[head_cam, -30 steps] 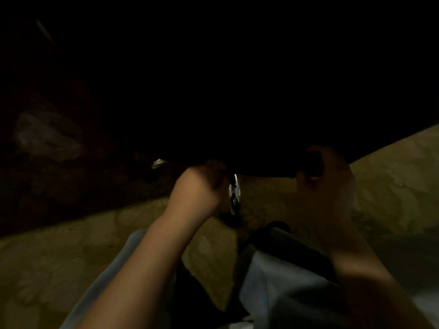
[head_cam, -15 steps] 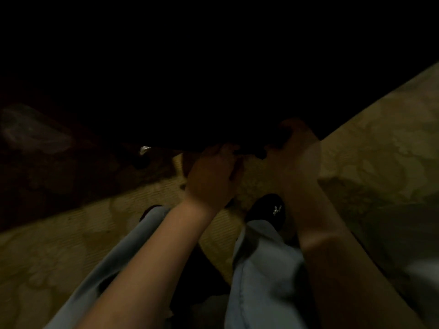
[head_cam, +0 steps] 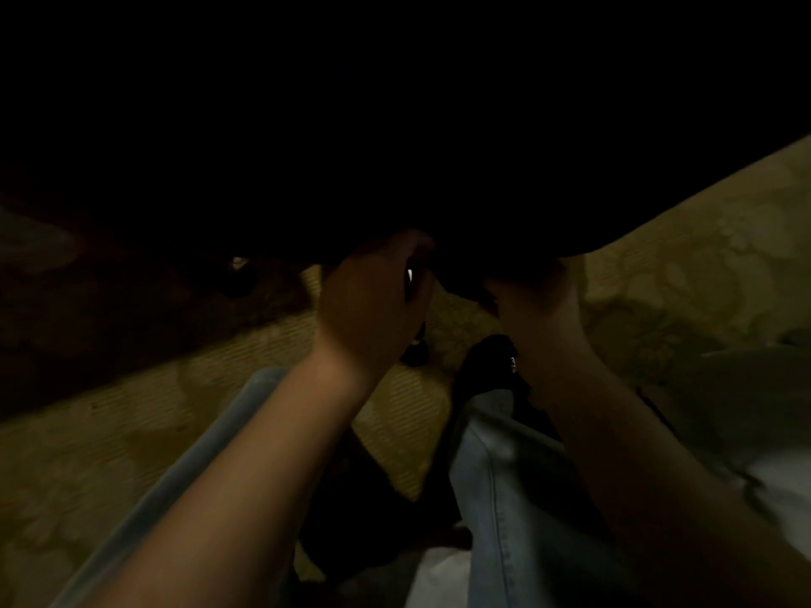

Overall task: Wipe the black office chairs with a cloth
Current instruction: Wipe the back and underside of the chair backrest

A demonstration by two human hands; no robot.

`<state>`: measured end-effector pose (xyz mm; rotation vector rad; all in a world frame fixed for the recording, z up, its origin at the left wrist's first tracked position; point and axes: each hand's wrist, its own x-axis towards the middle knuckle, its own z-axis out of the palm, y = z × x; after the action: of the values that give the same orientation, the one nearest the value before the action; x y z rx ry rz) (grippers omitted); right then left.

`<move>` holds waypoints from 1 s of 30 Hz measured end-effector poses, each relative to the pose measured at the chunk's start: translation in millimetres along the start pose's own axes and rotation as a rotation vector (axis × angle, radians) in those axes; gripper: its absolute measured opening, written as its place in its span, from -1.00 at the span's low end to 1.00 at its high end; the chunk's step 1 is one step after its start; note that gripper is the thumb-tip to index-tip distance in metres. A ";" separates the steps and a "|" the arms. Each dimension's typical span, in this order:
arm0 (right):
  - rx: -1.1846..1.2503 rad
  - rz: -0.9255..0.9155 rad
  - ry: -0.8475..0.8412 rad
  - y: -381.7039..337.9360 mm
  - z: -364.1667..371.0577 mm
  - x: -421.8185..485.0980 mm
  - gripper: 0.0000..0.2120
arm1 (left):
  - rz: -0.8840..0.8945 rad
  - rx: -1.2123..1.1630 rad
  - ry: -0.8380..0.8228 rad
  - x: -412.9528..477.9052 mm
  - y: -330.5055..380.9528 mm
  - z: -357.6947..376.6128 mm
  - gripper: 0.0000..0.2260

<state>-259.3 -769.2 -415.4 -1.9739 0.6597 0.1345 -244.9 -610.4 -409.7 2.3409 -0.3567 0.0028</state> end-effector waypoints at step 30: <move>-0.194 -0.315 0.188 8.8 -14.2 -4.9 -0.79 | 0.002 -0.004 0.073 -2.7 -7.7 7.5 -0.73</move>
<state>-270.5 -782.5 -413.6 -2.2704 0.4591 -0.1886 -246.3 -609.7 -420.6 2.3293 -0.3228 0.0889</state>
